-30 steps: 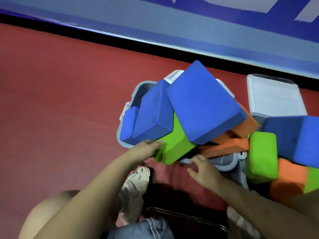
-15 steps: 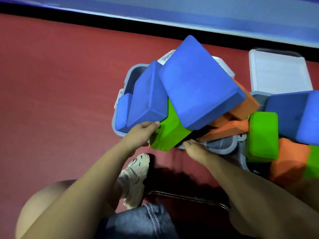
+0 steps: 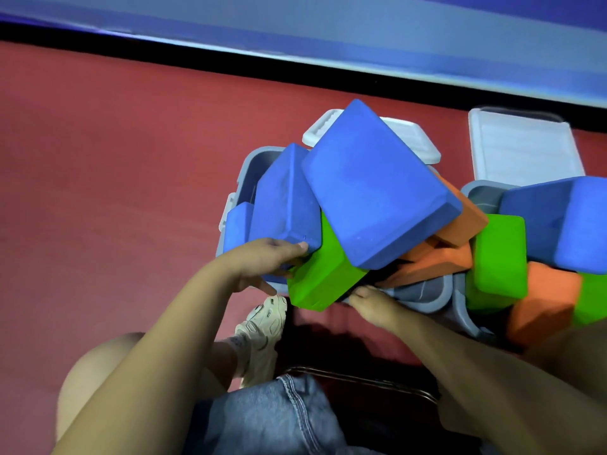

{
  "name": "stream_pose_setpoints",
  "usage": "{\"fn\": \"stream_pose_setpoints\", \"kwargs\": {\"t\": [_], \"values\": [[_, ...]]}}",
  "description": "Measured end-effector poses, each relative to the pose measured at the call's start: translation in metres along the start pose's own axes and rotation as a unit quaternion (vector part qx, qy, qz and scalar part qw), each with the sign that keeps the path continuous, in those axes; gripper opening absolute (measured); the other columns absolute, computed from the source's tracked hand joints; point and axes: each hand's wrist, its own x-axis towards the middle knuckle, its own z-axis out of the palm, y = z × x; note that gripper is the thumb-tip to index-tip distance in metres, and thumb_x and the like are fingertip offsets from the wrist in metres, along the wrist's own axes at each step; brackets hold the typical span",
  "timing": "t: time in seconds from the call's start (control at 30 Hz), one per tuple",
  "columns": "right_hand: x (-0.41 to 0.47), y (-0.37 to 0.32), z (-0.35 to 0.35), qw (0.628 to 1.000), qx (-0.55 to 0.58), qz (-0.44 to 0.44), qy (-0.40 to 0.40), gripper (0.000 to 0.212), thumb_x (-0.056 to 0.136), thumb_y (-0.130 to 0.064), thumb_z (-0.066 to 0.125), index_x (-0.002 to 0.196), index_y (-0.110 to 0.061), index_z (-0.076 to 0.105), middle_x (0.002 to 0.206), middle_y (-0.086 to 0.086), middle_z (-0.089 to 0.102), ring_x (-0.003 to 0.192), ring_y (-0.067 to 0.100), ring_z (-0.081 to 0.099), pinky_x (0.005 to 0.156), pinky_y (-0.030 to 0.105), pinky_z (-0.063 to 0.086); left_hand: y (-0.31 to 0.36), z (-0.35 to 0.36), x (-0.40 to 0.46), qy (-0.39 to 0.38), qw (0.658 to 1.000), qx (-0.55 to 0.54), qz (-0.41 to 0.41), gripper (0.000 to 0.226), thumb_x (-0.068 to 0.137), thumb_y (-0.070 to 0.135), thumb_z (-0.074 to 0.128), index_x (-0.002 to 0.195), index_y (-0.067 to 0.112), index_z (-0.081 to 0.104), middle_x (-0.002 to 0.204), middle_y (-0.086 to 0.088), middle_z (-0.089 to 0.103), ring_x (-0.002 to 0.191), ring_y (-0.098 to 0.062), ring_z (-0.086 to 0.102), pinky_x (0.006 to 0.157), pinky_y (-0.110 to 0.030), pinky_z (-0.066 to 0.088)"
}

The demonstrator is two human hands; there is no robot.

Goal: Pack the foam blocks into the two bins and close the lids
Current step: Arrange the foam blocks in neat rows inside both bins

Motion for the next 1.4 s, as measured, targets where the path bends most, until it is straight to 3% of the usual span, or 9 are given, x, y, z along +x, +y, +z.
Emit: {"fn": "stream_pose_setpoints", "kwargs": {"t": [0.1, 0.3, 0.4, 0.5, 0.67, 0.8, 1.1, 1.27, 1.4], "values": [[-0.025, -0.013, -0.007, 0.996, 0.071, 0.005, 0.062, 0.038, 0.075, -0.033, 0.049, 0.105, -0.017, 0.064, 0.111, 0.003, 0.067, 0.106, 0.022, 0.062, 0.091, 0.034, 0.049, 0.006, -0.006, -0.014, 0.024, 0.997, -0.052, 0.059, 0.035, 0.095, 0.044, 0.049, 0.120, 0.023, 0.064, 0.116, 0.004, 0.067, 0.108, -0.014, 0.062, 0.080, -0.035, 0.053], [-0.099, -0.066, -0.032, 0.987, 0.034, -0.124, -0.095, 0.043, 0.093, -0.024, 0.057, 0.134, -0.015, 0.049, 0.128, 0.005, 0.058, 0.104, 0.008, 0.054, 0.093, 0.016, 0.040, 0.014, -0.014, -0.032, 0.162, 0.954, -0.193, 0.164, 0.025, 0.096, 0.029, 0.053, 0.109, 0.012, 0.065, 0.103, -0.008, 0.071, 0.081, -0.016, 0.064, 0.073, -0.029, 0.049], [-0.113, -0.103, -0.069, 0.982, 0.038, -0.169, -0.069, 0.044, 0.093, -0.027, 0.057, 0.135, -0.018, 0.049, 0.121, 0.000, 0.058, 0.100, 0.009, 0.054, 0.094, 0.019, 0.042, 0.012, -0.016, -0.030, 0.226, 0.932, -0.212, 0.188, 0.014, 0.095, 0.028, 0.055, 0.098, 0.018, 0.064, 0.101, -0.003, 0.067, 0.083, -0.016, 0.063, 0.074, -0.030, 0.048], [-0.110, -0.130, -0.103, 0.982, 0.055, -0.182, 0.021, 0.041, 0.092, -0.030, 0.057, 0.132, -0.021, 0.052, 0.120, -0.003, 0.057, 0.096, 0.006, 0.052, 0.093, 0.021, 0.041, 0.002, -0.014, -0.017, 0.281, 0.933, -0.127, 0.185, 0.021, 0.092, 0.027, 0.061, 0.110, 0.016, 0.063, 0.113, -0.003, 0.062, 0.098, -0.017, 0.058, 0.080, -0.030, 0.046], [-0.090, -0.152, -0.144, 0.967, 0.021, -0.174, 0.185, 0.041, 0.092, -0.027, 0.055, 0.133, -0.020, 0.050, 0.131, 0.005, 0.052, 0.094, 0.013, 0.052, 0.087, 0.019, 0.035, -0.024, 0.000, 0.007, 0.281, 0.927, 0.115, 0.222, 0.097, 0.063, 0.067, 0.063, 0.137, 0.007, 0.046, 0.139, -0.009, 0.049, 0.129, -0.022, 0.045, 0.107, -0.031, 0.033], [-0.072, -0.150, -0.150, 0.976, 0.090, -0.110, 0.164, 0.053, 0.090, -0.030, 0.057, 0.140, -0.023, 0.040, 0.139, 0.007, 0.044, 0.113, 0.025, 0.057, 0.100, 0.029, 0.042, -0.044, 0.009, 0.030, 0.268, 0.904, 0.229, 0.241, 0.126, 0.048, 0.082, 0.049, 0.151, 0.015, 0.020, 0.150, -0.008, 0.029, 0.139, -0.025, 0.028, 0.114, -0.040, 0.027], [-0.064, -0.129, -0.151, 0.938, 0.341, -0.037, 0.046, 0.060, 0.094, -0.023, 0.057, 0.147, -0.016, 0.028, 0.142, 0.002, 0.038, 0.113, 0.013, 0.053, 0.094, 0.028, 0.049, -0.061, -0.003, 0.061, 0.330, 0.861, 0.316, 0.224, 0.126, 0.065, 0.056, 0.077, 0.147, 0.032, -0.016, 0.155, -0.007, 0.019, 0.143, -0.026, 0.021, 0.107, -0.048, 0.036], [-0.062, -0.136, -0.151, 0.959, 0.271, -0.034, 0.071, 0.063, 0.092, -0.029, 0.059, 0.147, -0.018, 0.029, 0.144, 0.001, 0.038, 0.120, 0.014, 0.049, 0.101, 0.031, 0.046, -0.060, 0.010, 0.063, 0.349, 0.842, 0.352, 0.211, 0.125, 0.068, 0.056, 0.075, 0.144, 0.033, -0.021, 0.159, -0.001, 0.009, 0.147, -0.025, 0.011, 0.112, -0.060, 0.021], [-0.065, -0.135, -0.151, 0.981, 0.143, -0.055, 0.119, 0.062, 0.091, -0.033, 0.058, 0.146, -0.020, 0.031, 0.148, 0.002, 0.035, 0.134, 0.016, 0.038, 0.108, 0.028, 0.033, -0.062, 0.013, 0.063, 0.359, 0.844, 0.322, 0.235, 0.119, 0.069, 0.049, 0.077, 0.143, 0.035, -0.015, 0.157, -0.005, 0.019, 0.142, -0.027, 0.029, 0.107, -0.055, 0.035]]}}
